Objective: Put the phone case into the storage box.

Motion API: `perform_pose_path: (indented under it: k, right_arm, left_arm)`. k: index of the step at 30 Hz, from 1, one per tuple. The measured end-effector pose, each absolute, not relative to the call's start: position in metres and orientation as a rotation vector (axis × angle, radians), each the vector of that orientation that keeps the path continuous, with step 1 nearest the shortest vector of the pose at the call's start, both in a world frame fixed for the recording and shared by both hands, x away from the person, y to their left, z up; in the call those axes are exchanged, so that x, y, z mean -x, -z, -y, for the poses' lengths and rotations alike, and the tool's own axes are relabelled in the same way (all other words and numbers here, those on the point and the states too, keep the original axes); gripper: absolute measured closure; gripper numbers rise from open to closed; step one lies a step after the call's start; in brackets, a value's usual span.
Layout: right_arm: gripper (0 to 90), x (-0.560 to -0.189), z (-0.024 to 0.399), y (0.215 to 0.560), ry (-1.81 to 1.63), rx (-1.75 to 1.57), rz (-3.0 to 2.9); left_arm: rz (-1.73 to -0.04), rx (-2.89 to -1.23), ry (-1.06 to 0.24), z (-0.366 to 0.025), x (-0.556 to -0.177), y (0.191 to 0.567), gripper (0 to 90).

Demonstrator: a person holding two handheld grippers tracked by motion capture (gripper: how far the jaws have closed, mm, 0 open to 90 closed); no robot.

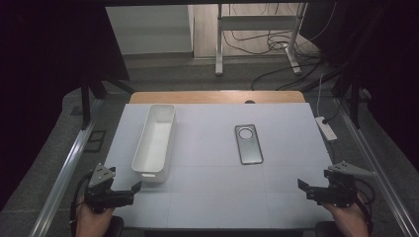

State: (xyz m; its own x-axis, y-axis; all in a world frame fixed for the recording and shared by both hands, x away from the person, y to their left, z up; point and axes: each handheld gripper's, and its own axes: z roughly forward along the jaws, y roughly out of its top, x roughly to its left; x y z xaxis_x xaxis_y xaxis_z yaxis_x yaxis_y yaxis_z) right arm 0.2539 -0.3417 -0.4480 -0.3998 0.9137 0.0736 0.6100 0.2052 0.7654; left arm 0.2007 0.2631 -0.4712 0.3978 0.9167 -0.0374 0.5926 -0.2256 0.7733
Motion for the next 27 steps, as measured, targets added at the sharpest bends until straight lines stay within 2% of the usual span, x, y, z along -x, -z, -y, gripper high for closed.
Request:
perform_pose_path:
  k: [6, 27]
  right_arm:
    - [0.0, -0.2546, 0.3409, 0.4479, -1.037, -1.417, -2.095]
    - [0.1, -0.2608, 0.3351, 0.4494, -1.006, -1.384, -2.176]
  left_arm:
    - [-1.274, -1.971, -0.57, -0.2604, -0.2001, 0.4714, 0.5]
    - [-1.253, -1.964, -0.519, -0.2638, -0.1991, 0.472, 0.6]
